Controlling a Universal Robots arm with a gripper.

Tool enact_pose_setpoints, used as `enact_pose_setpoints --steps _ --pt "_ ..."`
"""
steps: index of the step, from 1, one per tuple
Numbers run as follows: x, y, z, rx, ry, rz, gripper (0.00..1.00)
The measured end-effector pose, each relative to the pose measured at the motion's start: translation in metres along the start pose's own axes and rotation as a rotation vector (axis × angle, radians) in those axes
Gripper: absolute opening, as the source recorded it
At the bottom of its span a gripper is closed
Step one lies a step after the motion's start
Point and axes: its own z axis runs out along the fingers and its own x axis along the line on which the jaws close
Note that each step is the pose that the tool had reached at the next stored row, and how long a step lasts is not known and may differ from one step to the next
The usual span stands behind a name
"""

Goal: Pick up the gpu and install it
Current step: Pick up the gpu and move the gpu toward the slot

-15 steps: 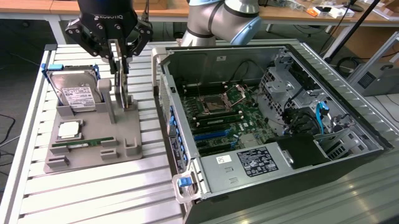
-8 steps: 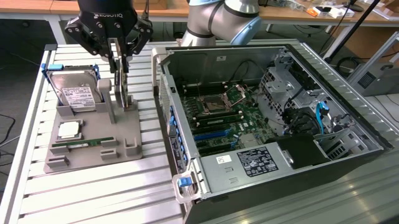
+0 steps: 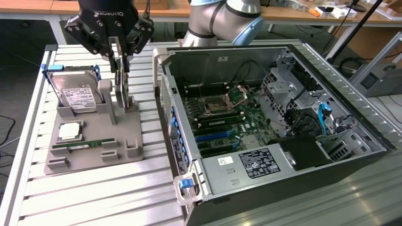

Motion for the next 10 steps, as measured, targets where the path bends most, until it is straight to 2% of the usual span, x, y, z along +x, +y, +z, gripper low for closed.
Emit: enact_pose_setpoints --steps 10 --pt "-0.0002 0.0001 -0.0064 0.0 0.0 0.0 0.27"
